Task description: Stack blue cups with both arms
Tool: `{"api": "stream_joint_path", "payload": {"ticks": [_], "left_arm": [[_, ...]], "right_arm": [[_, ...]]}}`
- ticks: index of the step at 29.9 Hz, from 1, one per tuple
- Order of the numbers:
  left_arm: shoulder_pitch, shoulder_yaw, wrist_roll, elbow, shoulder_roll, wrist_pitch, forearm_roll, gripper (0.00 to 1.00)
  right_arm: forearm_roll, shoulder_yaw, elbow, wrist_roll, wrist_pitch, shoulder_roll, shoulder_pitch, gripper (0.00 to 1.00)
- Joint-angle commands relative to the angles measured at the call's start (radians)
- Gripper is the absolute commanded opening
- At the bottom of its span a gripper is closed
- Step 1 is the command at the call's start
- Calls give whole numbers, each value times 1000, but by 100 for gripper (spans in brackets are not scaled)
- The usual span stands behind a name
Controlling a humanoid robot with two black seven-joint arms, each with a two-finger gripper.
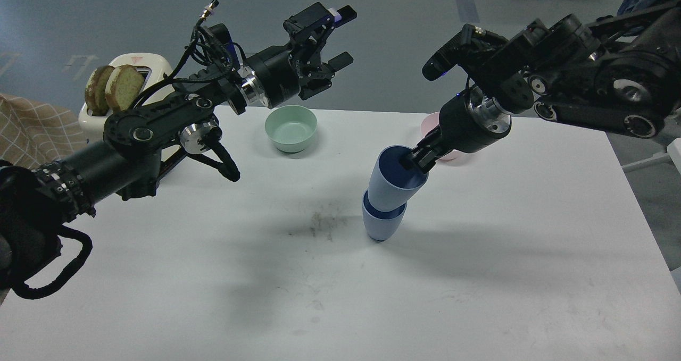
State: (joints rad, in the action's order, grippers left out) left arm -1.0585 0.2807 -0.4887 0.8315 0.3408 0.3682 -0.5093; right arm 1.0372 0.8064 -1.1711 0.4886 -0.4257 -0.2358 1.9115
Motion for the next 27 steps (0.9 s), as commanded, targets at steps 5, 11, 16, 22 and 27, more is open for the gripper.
{"api": "stream_joint_path", "payload": {"ticks": [5,11,16,22,27], "left_arm": [[2,0,0,1,4,0,0,98],[2,0,0,1,6,0,0,98],[2,0,0,1,6,0,0,98],[2,0,0,1,7,0,0,98],[3,-2,0,0,21,-8,0,98]], "right_arm": [[-2,7,13,0,5,9,-9,12],[-2,11,14,0,5,9,-11,22],[-5,11,14,0,7,9,-11,28],[-75,8,30,0,5,0,-3,42],[-138,-32,68,0,7,-69,18,67]]}}
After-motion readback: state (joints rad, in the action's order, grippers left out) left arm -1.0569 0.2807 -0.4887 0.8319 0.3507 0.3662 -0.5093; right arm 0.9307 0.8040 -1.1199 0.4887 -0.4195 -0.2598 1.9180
